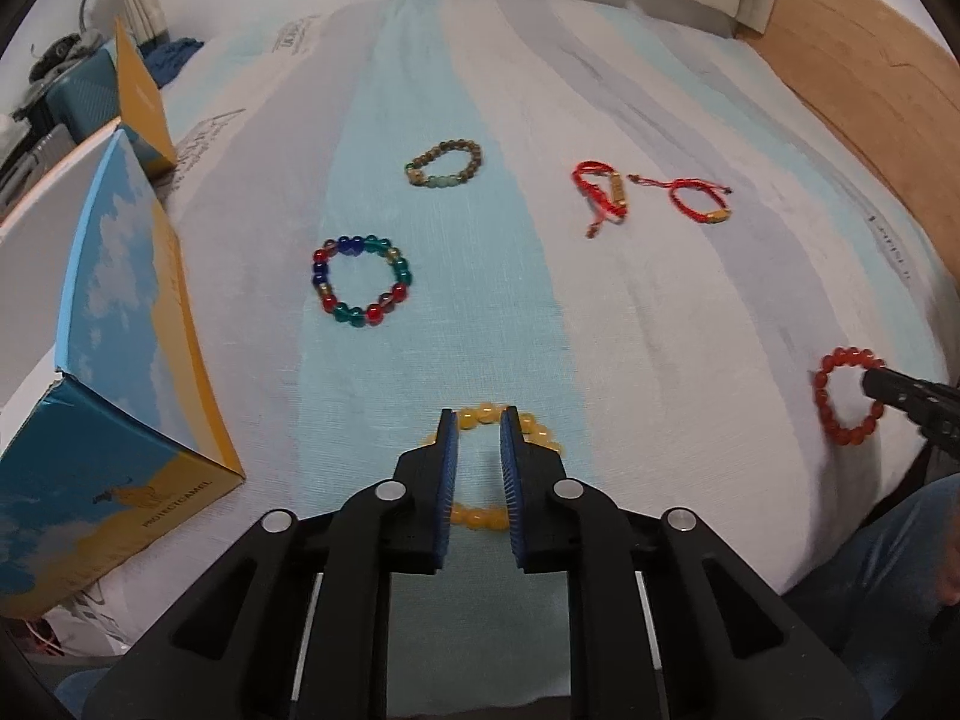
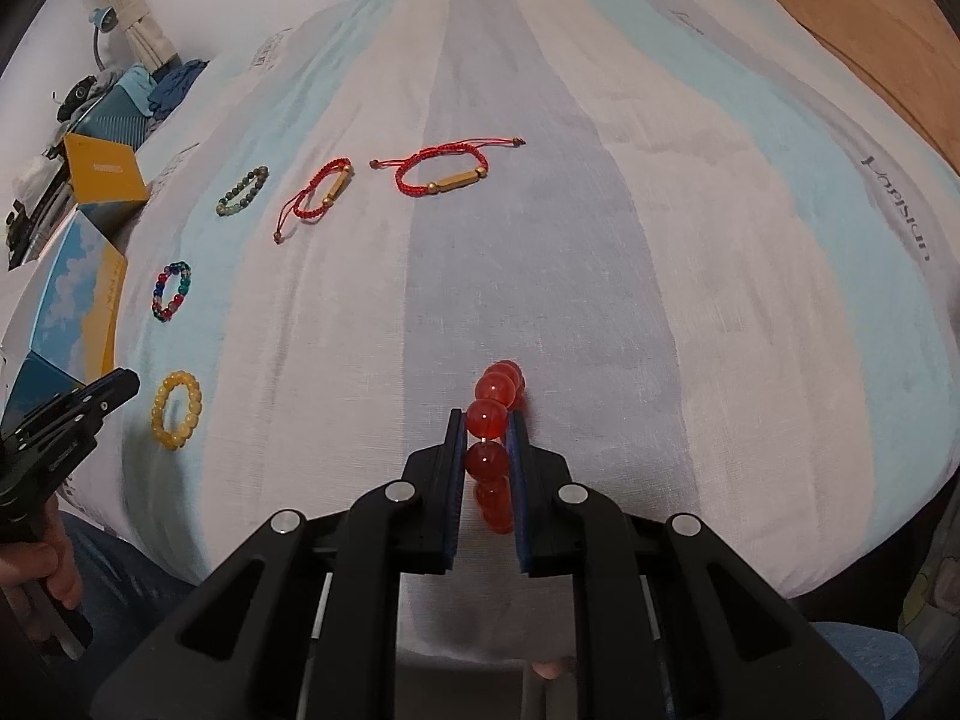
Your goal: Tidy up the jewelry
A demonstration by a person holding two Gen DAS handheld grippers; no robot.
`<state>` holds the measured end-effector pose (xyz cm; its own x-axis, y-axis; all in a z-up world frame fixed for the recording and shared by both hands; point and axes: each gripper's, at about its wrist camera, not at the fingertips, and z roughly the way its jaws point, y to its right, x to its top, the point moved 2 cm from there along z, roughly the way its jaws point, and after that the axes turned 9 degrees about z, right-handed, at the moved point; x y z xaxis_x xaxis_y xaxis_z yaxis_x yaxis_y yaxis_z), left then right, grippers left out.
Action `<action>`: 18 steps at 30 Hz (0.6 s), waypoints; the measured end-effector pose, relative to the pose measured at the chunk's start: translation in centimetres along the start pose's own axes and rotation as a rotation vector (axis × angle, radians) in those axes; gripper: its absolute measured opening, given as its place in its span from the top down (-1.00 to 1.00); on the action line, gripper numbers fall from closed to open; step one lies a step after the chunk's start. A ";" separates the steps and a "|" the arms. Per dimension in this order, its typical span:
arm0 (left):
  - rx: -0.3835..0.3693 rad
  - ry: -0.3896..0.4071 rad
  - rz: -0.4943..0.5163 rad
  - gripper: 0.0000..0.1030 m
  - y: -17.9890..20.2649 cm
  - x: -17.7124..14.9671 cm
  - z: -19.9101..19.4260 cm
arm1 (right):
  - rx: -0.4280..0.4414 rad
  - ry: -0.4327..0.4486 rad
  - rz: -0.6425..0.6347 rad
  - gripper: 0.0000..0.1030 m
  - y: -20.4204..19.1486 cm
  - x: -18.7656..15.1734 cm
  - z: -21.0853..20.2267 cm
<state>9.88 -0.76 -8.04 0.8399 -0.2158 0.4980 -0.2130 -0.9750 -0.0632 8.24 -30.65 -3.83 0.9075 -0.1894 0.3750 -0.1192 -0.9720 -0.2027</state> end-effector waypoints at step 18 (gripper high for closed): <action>0.029 -0.051 -0.004 -0.12 0.0 -1.6 5.0 | -0.009 -0.039 0.005 0.76 0.9 -0.3 2.1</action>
<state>11.03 -0.67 -13.14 0.8651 -0.2137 0.4538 -0.1956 -0.9768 -0.0872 8.70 -31.15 -6.07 0.9218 -0.1890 0.3384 -0.1274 -0.9723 -0.1959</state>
